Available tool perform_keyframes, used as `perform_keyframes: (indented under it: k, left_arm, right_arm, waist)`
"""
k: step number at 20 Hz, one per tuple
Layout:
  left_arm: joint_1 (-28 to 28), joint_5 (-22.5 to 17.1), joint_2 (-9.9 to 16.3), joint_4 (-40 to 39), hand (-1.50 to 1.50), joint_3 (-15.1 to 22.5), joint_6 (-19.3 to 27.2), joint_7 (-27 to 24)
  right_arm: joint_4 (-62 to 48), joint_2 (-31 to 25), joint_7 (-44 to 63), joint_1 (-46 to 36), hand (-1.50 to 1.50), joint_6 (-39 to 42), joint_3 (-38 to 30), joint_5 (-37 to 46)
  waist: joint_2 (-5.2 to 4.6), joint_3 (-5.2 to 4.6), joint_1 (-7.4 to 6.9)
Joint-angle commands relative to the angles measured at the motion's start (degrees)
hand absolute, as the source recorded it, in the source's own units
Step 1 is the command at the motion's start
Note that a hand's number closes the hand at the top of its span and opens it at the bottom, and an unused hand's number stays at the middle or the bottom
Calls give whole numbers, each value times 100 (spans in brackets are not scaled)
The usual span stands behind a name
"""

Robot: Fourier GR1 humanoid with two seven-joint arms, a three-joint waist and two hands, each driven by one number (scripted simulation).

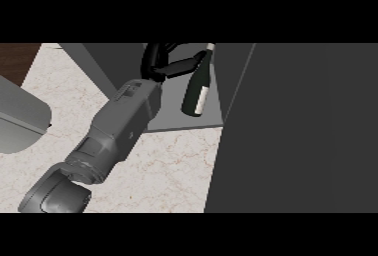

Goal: Pick up the wine, place it into the cabinet and close the cabinet

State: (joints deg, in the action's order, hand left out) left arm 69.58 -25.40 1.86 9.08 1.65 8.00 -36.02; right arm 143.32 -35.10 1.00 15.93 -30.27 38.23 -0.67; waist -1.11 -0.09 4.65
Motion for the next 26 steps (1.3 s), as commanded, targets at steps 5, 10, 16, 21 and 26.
perform_keyframes:
  k: [5, 10, 16, 21, 26]
  left_arm:
    - [322, -80, -181, 149, -150, -38, 29, 300]
    - [-281, -216, -184, 489, -150, 246, -252, 291]
    - [-716, -459, -186, 1092, -150, 340, -781, 398]
    - [-1259, -780, -186, 1650, -150, 753, -901, 508]
    - [-2120, -829, -186, 2572, -150, 1148, -851, 612]
  right_arm:
    - [1195, -352, 475, 422, -150, 25, -135, -198]
    - [1026, -158, 659, 279, -150, -145, -102, -134]
    - [1229, -369, 407, 866, -150, -262, 166, 180]
    - [1517, -536, 734, 669, -150, -289, -213, -53]
    - [1325, -532, 496, 773, -150, -298, -265, -177]
  waist:
    - [80, 8, -96]
    - [134, 4, -264]
    - [205, 2, -319]
    - [190, -2, -350]
    - [250, 9, -523]
